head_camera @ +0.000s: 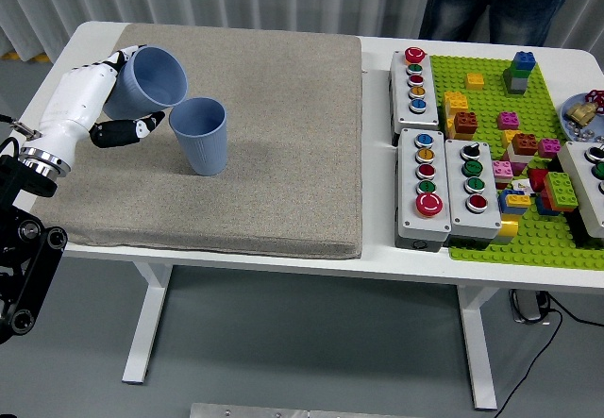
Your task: Pick cup pour cup place
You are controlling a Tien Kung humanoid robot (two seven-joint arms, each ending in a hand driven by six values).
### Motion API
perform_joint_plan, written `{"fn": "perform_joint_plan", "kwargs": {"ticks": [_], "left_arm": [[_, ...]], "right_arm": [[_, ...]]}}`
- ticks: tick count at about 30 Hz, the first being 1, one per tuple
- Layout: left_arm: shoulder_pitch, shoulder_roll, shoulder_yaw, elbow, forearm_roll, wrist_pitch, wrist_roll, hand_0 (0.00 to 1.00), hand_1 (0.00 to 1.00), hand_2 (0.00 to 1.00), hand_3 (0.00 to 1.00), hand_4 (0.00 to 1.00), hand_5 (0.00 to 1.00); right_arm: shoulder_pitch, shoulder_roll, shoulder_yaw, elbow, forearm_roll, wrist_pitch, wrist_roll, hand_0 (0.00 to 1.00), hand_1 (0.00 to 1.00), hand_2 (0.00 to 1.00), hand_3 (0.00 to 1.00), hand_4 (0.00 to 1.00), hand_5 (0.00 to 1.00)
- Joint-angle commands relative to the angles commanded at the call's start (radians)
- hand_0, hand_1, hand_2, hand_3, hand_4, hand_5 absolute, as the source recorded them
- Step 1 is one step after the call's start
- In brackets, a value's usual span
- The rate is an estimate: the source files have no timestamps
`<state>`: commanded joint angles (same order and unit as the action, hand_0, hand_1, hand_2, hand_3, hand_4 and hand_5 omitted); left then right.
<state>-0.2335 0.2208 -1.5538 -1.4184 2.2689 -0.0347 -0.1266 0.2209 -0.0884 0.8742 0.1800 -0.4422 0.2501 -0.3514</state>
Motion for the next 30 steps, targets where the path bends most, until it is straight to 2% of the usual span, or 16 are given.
{"fn": "perform_joint_plan", "kwargs": {"ticks": [13,30], "left_arm": [[-0.02,0.026,0.021,0.022,0.0,0.003,0.017,0.541,0.637,0.778,0.795,0.549,0.045],[-0.011,0.052,0.053,0.023,0.0,0.022,0.047,0.55,0.639,0.776,0.789,0.54,0.039]], "right_arm": [[0.002,0.0,-0.002,0.0,0.004,-0.001,0.0,0.748,0.699,0.754,0.611,0.104,0.271],[-0.005,0.002,-0.003,0.0,0.003,-0.001,0.0,0.748,0.698,0.753,0.611,0.104,0.27]]}}
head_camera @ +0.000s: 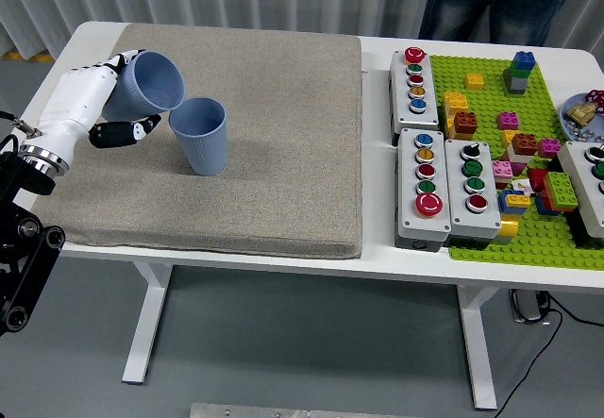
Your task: Pick cup pour cup place
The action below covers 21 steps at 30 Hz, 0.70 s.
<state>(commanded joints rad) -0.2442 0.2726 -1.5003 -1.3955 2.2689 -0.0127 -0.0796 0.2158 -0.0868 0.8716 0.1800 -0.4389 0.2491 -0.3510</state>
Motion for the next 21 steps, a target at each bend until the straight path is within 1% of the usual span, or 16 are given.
{"fn": "perform_joint_plan", "kwargs": {"ticks": [7,11,15,21], "left_arm": [[0.001,0.017,0.019,-0.007,0.0,0.007,0.009,0.555,0.641,0.777,0.781,0.534,0.03],[-0.002,0.04,0.044,-0.011,0.0,0.01,0.017,0.559,0.642,0.777,0.776,0.526,0.022],[-0.005,0.057,0.058,-0.017,0.0,0.013,0.021,0.559,0.642,0.777,0.776,0.526,0.022],[-0.007,0.061,0.067,-0.022,0.0,0.022,0.031,0.564,0.642,0.778,0.772,0.519,0.016]], "right_arm": [[0.0,0.0,-0.001,0.0,0.002,0.0,0.001,0.748,0.698,0.753,0.611,0.104,0.27],[0.003,0.0,-0.002,0.0,0.006,0.0,0.002,0.747,0.698,0.753,0.611,0.104,0.27],[0.004,-0.001,-0.003,0.0,0.009,-0.001,0.002,0.747,0.698,0.753,0.611,0.104,0.27],[0.004,-0.001,-0.004,0.0,0.01,0.0,0.002,0.748,0.698,0.753,0.611,0.104,0.27]]}}
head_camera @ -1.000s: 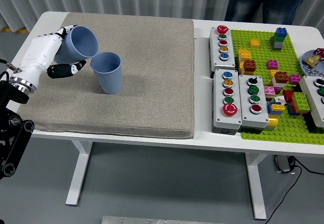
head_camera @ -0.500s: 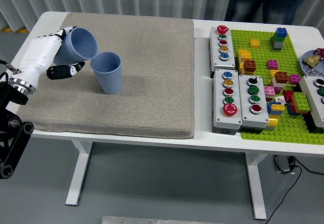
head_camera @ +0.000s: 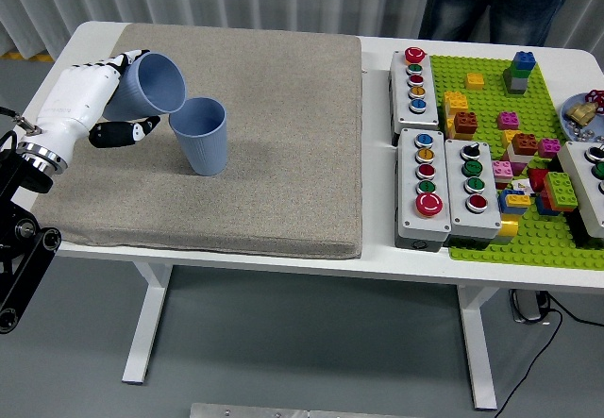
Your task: Pick cup pour cup place
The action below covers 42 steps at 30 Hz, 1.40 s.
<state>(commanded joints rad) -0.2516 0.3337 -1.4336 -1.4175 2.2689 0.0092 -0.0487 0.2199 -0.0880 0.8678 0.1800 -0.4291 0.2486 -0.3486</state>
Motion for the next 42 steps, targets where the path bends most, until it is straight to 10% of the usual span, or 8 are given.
{"fn": "perform_joint_plan", "kwargs": {"ticks": [19,42], "left_arm": [[0.0,0.047,0.056,-0.029,0.0,0.011,0.024,0.573,0.648,0.78,0.765,0.493,0.002],[-0.001,0.045,0.063,-0.03,0.0,0.022,0.02,0.548,0.596,0.774,0.754,0.416,0.002]], "right_arm": [[0.0,-0.001,0.0,0.0,0.002,0.0,0.0,0.747,0.698,0.753,0.61,0.104,0.27],[-0.004,0.0,-0.001,0.0,0.001,-0.001,0.0,0.747,0.697,0.753,0.61,0.104,0.271]]}}
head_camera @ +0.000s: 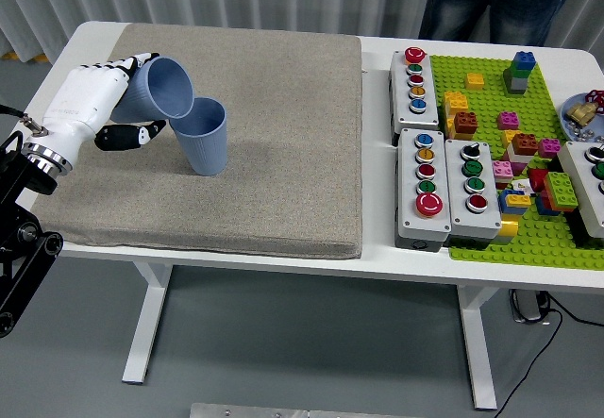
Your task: Pick cup pour cup place
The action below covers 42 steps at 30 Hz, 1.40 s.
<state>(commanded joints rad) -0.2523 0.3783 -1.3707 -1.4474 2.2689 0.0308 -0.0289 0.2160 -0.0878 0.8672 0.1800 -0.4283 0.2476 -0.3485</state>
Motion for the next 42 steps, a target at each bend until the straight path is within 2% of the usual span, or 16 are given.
{"fn": "perform_joint_plan", "kwargs": {"ticks": [8,17,20,25,29,42], "left_arm": [[-0.005,0.004,0.0,-0.005,0.0,-0.002,0.006,0.553,0.597,0.77,0.749,0.37,0.002],[-0.008,0.01,0.01,-0.008,0.0,0.005,0.008,0.555,0.594,0.768,0.747,0.379,0.002],[-0.009,0.017,0.016,-0.011,0.0,0.008,0.015,0.555,0.594,0.768,0.747,0.379,0.002],[-0.019,0.049,0.056,-0.017,0.0,0.019,0.042,0.558,0.594,0.767,0.746,0.369,0.002],[-0.03,0.063,0.068,-0.007,0.0,0.02,0.054,0.564,0.594,0.764,0.744,0.35,0.002],[-0.04,0.076,0.096,0.002,0.0,0.019,0.068,0.571,0.597,0.762,0.741,0.326,0.002]], "right_arm": [[0.003,-0.001,-0.003,0.0,0.005,-0.001,0.002,0.747,0.697,0.753,0.611,0.104,0.271],[0.002,-0.001,-0.002,0.0,0.004,-0.001,0.001,0.747,0.697,0.753,0.611,0.105,0.271],[0.001,-0.001,-0.002,0.0,0.005,-0.001,0.001,0.747,0.697,0.753,0.611,0.105,0.271],[0.001,-0.002,-0.003,0.0,0.005,-0.001,0.002,0.747,0.697,0.753,0.61,0.105,0.271],[0.0,-0.003,-0.004,0.0,0.005,-0.001,0.003,0.747,0.697,0.753,0.61,0.105,0.269],[-0.003,-0.002,-0.002,0.0,0.006,-0.002,0.004,0.748,0.697,0.753,0.61,0.107,0.27]]}}
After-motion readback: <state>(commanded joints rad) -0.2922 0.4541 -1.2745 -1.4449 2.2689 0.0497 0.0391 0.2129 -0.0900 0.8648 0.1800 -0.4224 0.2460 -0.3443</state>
